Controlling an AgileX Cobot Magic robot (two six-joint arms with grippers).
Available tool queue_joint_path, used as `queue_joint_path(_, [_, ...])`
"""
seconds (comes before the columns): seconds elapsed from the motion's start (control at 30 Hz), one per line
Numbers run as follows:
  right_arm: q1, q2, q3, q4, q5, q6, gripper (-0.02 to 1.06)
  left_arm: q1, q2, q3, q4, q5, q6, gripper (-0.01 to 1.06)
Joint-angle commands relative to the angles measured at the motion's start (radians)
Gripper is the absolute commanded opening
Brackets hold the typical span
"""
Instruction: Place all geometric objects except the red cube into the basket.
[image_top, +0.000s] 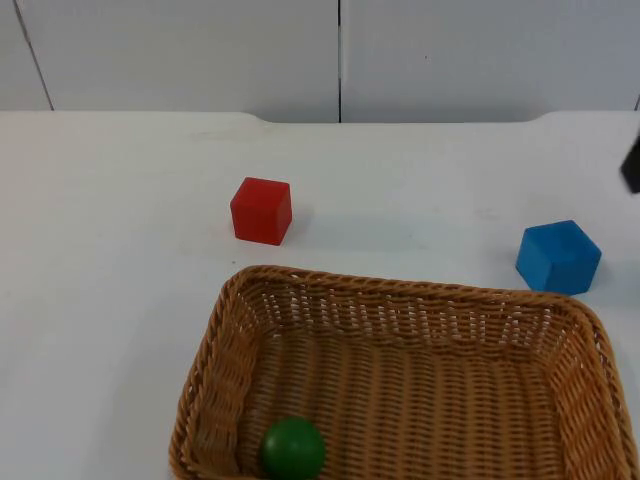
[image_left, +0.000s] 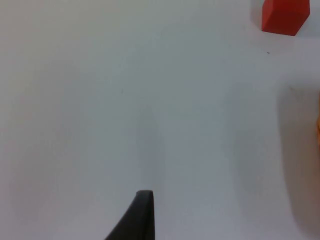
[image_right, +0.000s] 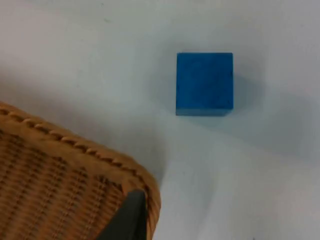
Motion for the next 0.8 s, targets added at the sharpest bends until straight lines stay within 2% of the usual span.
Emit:
queue_joint_path(0.0, [0.006,0.119,-0.046,-0.024,-0.060,0.017,1.05,0.002,-0.006,0.004,0.004,-0.006,-0.005,1.05])
queue_joint_path(0.03, [0.006,0.119,-0.046,-0.024,-0.060,0.017,1.05,0.002,-0.006,0.004,0.004,-0.006,-0.005,1.05])
queue_joint_path(0.17, [0.008,0.301,-0.122,-0.024,-0.181,0.017,1.05,0.002,-0.006,0.004,0.004,-0.006,-0.005,1.05])
queue_joint_path(0.37, [0.010,0.427,-0.172,-0.008,-0.266,0.017,1.05,0.002,-0.006,0.004,0.004,-0.010,-0.005,1.05])
queue_joint_path(0.63, [0.028,0.525,-0.186,0.006,-0.334,0.015,1.05,0.002,-0.006,0.004,0.004,-0.028,-0.005,1.05])
queue_joint_path(0.77, [0.028,0.539,-0.186,0.006,-0.336,0.017,1.00,0.002,-0.006,0.004,0.004,-0.028,-0.005,1.05])
